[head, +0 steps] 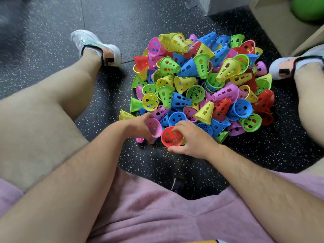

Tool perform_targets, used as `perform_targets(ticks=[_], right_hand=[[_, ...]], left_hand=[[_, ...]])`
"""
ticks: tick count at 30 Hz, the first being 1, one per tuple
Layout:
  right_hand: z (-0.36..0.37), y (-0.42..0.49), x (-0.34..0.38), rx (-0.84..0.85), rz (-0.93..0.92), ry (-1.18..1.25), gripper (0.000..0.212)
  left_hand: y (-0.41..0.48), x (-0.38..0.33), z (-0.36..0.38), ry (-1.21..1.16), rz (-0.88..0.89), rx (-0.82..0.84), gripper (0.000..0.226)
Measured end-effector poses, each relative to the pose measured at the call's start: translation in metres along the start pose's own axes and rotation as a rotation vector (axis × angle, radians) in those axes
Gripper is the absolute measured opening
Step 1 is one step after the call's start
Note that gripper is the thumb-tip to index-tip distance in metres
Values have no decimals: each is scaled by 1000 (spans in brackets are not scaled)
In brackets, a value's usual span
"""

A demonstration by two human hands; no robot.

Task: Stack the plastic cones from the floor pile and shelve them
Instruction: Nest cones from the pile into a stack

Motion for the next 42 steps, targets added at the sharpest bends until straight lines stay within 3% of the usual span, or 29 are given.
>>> perform_targets(ticks=[4,7,16,22,24,28,37,42], right_hand=[[-23,4,9,-318,25,152,61],[-37,5,10,-429,148,257,69],[-28,16,1,-279,208,259,72],[-23,21,0,-140,158,276,63],[-23,22,-8,-184,155,244,60],[-23,21,-25,-348,108,5,34],[-7,21,-30,-108,111,-318,26],[-2,24,-36,-129,82,-372,12]], left_hand=[[1,-19,-5,-30,58,-1,95],[0,-33,-3,-95,124,-7,97],[-6,-55,7,-311,286,-127,81],[-7,-52,10,-264,297,-205,70],[-4,-48,9,-219,265,-220,71],[3,-36,6,-116,188,-208,74],[7,-31,19,-97,126,-152,85],[8,-27,23,-106,103,-137,81]])
Point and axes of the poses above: each hand's wrist, its own y-axis towards the middle knuckle, its own z-axis out of the palm, x = y × z, the point moved 1 cm from there along y, towards the middle knuckle, and after that the axes turned 7 degrees about y, right-handed, at the moved point
